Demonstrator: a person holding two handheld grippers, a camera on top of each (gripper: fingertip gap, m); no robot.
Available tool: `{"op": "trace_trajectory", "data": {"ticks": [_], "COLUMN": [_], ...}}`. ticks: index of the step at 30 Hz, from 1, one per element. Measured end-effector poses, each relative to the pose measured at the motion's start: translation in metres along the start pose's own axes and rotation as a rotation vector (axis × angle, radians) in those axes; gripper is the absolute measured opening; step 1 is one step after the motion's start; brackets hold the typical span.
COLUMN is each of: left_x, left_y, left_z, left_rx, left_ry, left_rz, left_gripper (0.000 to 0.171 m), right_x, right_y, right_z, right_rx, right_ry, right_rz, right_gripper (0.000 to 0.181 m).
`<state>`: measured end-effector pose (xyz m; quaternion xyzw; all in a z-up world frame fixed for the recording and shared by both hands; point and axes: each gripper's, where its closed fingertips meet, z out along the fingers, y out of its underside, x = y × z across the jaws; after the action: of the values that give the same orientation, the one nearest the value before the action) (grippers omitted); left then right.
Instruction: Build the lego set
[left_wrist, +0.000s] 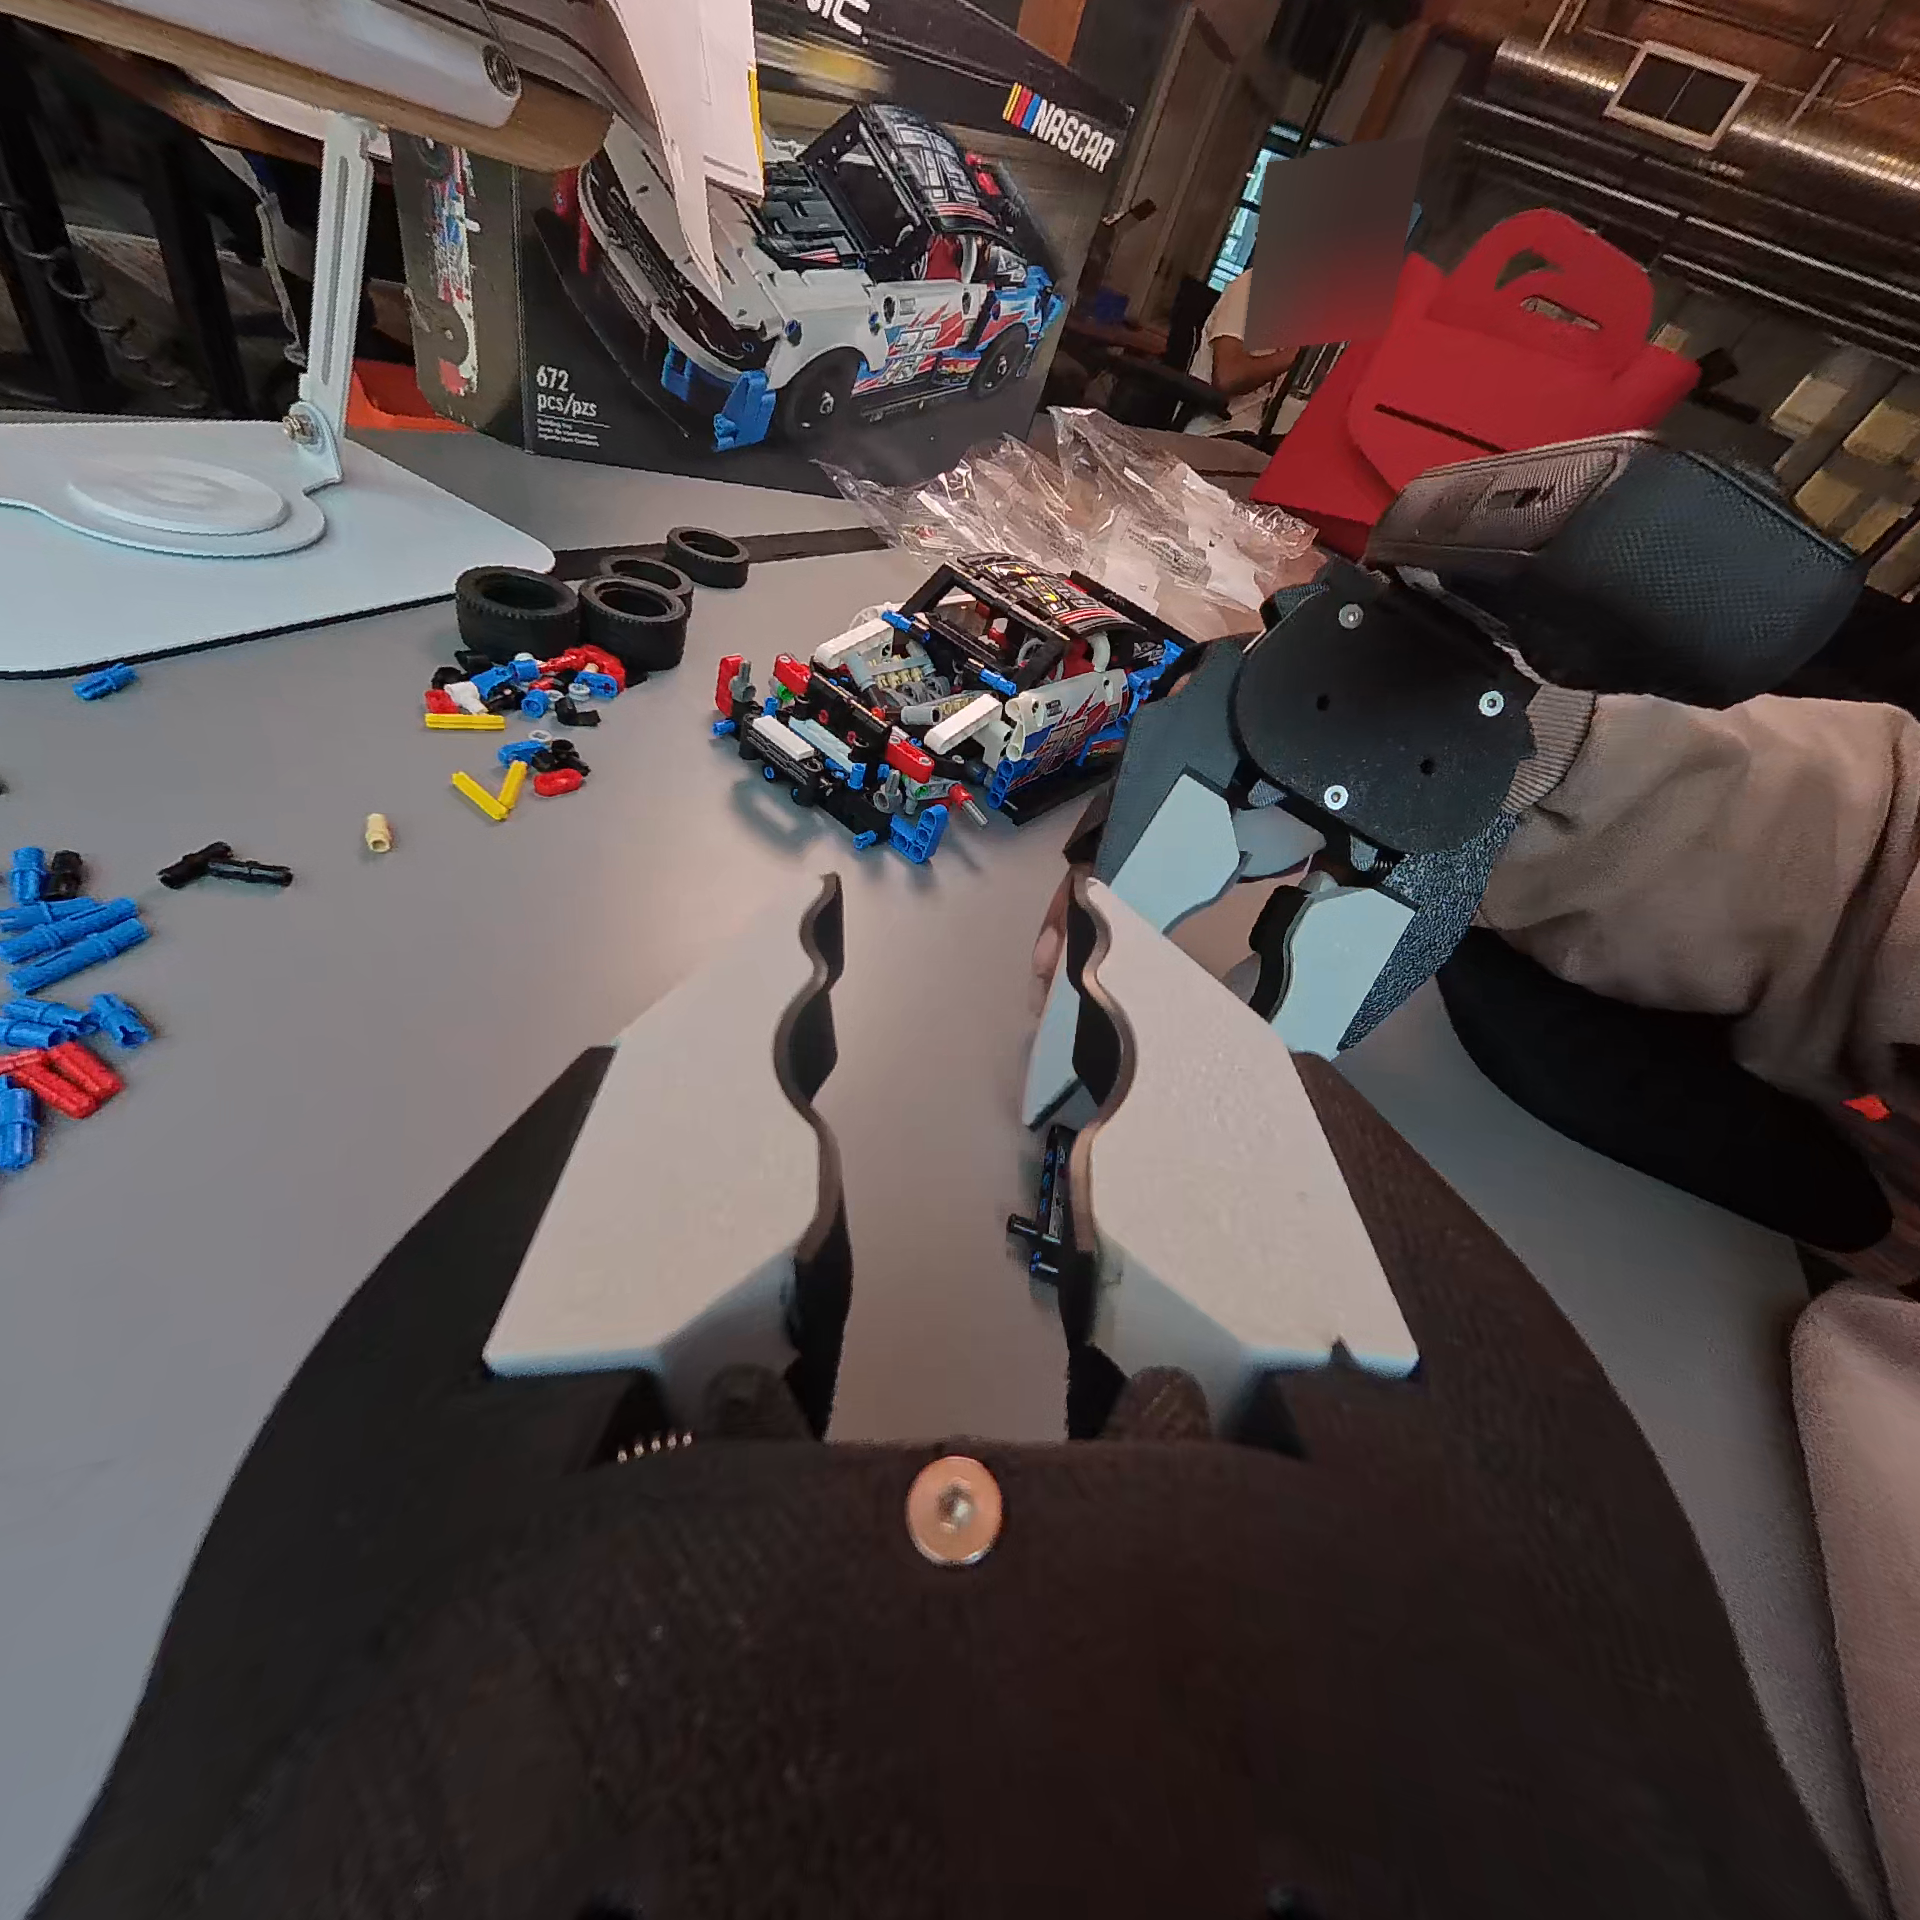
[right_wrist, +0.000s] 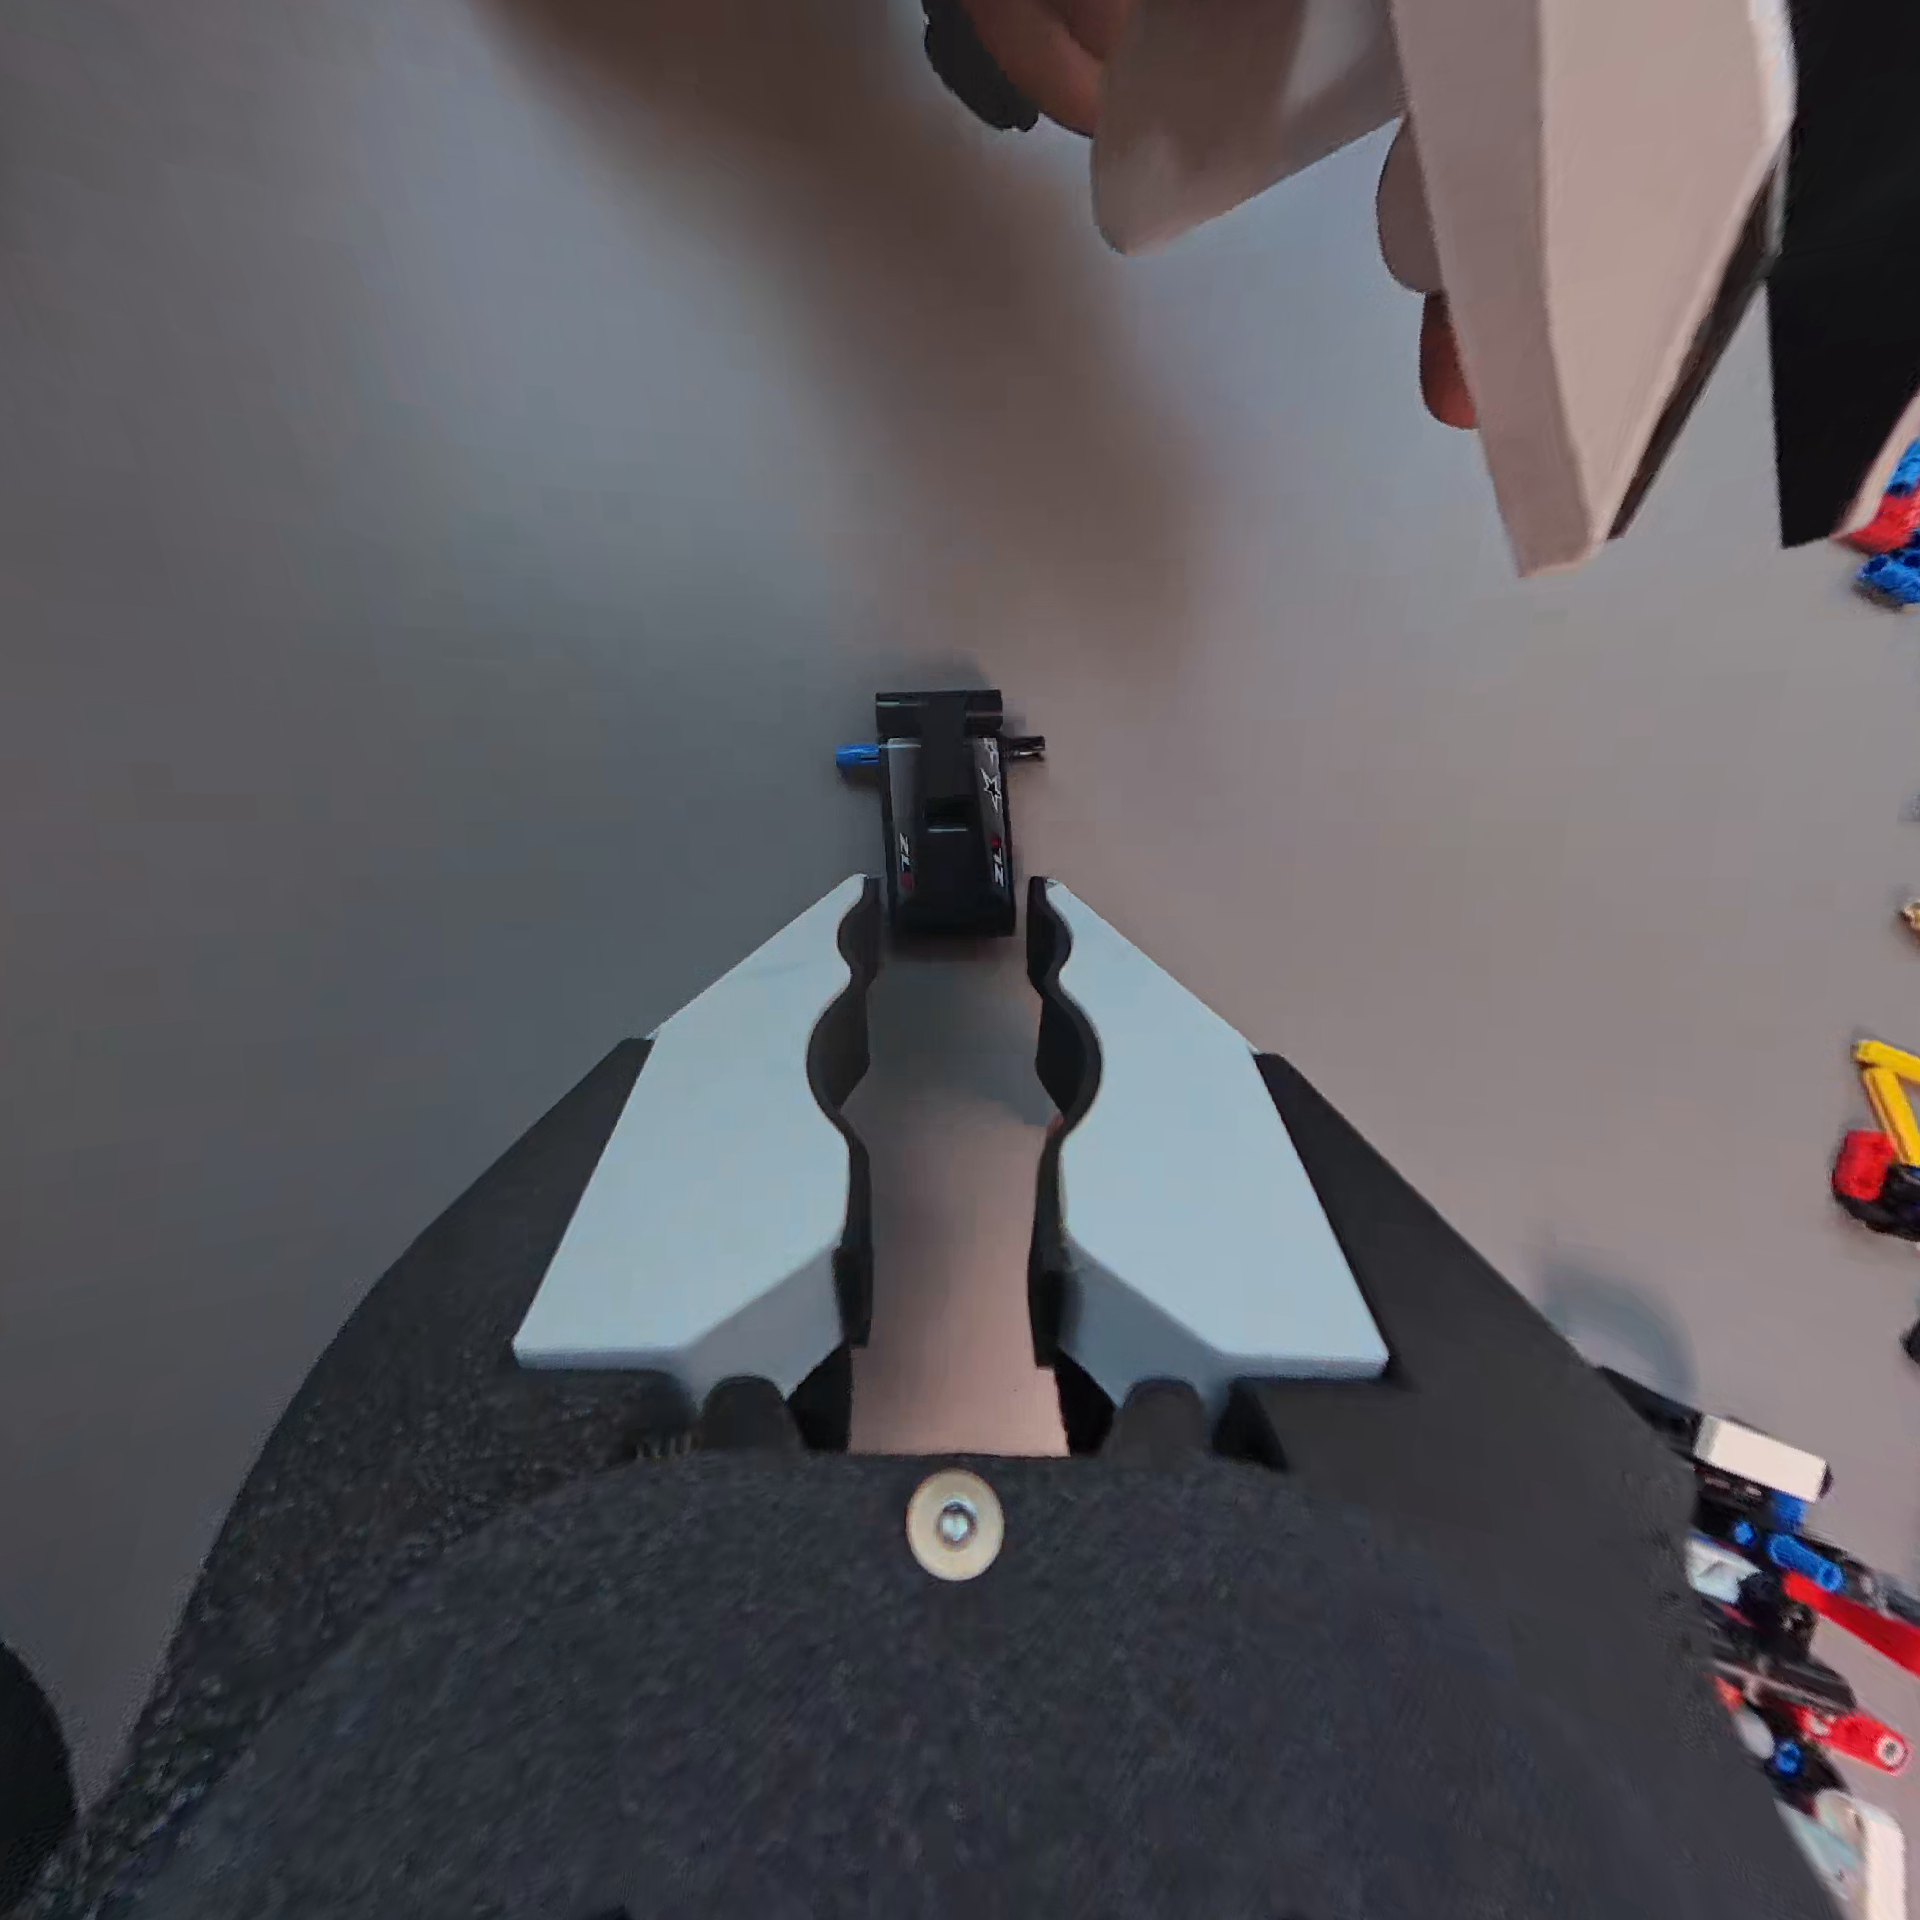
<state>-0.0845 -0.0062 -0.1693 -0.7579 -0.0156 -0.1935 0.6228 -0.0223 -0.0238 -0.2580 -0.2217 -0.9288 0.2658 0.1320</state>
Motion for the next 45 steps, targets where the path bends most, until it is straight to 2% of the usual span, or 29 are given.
{"op": "trace_trajectory", "data": {"ticks": [2, 5, 7, 10, 14, 18, 23, 26, 27, 30, 35, 40, 45], "left_x": [-0.001, -0.001, 0.0, 0.0, 0.0, -0.003, -0.006, -0.007, -0.007, -0.006, -0.003, -0.002, 0.003], "left_y": [0.001, 0.001, 0.003, 0.007, 0.014, 0.015, 0.017, 0.017, 0.018, 0.018, 0.02, 0.02, 0.026], "left_z": [0.0, 0.0, 0.001, 0.004, 0.007, 0.006, 0.006, 0.006, 0.006, 0.007, 0.008, 0.008, 0.01], "left_rx": [-0.005, -0.006, -0.011, -0.025, -0.051, -0.051, -0.057, -0.057, -0.058, -0.062, -0.071, -0.076, -0.109], "left_ry": [-0.003, 0.0, 0.005, 0.013, 0.015, 0.003, -0.005, -0.004, -0.003, 0.003, 0.012, 0.014, 0.042], "left_rz": [0.006, 0.003, -0.004, -0.014, -0.018, -0.015, -0.026, -0.029, -0.03, -0.033, -0.024, -0.007, -0.006], "left_gripper": [0.041, 0.041, 0.041, 0.041, 0.041, 0.041, 0.04, 0.04, 0.04, 0.04, 0.04, 0.039, 0.04], "right_x": [0.01, 0.032, 0.051, 0.078, 0.122, 0.131, 0.124, 0.117, 0.113, 0.108, 0.11, 0.09, 0.052], "right_y": [-0.002, -0.01, 0.003, 0.041, 0.102, 0.154, 0.156, 0.156, 0.155, 0.156, 0.164, 0.148, 0.124], "right_z": [-0.002, -0.028, -0.054, -0.09, -0.131, -0.14, -0.129, -0.125, -0.124, -0.124, -0.12, -0.113, -0.103], "right_rx": [-0.018, 0.05, 0.029, -0.099, -0.303, -0.456, -0.429, -0.451, -0.452, -0.478, -0.571, -0.586, -0.697], "right_ry": [0.026, 0.127, 0.205, 0.291, 0.379, 0.255, 0.055, -0.013, -0.037, -0.046, -0.003, -0.066, -0.151], "right_rz": [-0.012, 0.019, 0.065, 0.137, 0.262, 0.406, 0.497, 0.508, 0.509, 0.495, 0.414, 0.218, -0.144], "right_gripper": [0.043, 0.049, 0.054, 0.073, 0.089, 0.106, 0.099, 0.097, 0.102, 0.108, 0.099, 0.099, 0.099]}}
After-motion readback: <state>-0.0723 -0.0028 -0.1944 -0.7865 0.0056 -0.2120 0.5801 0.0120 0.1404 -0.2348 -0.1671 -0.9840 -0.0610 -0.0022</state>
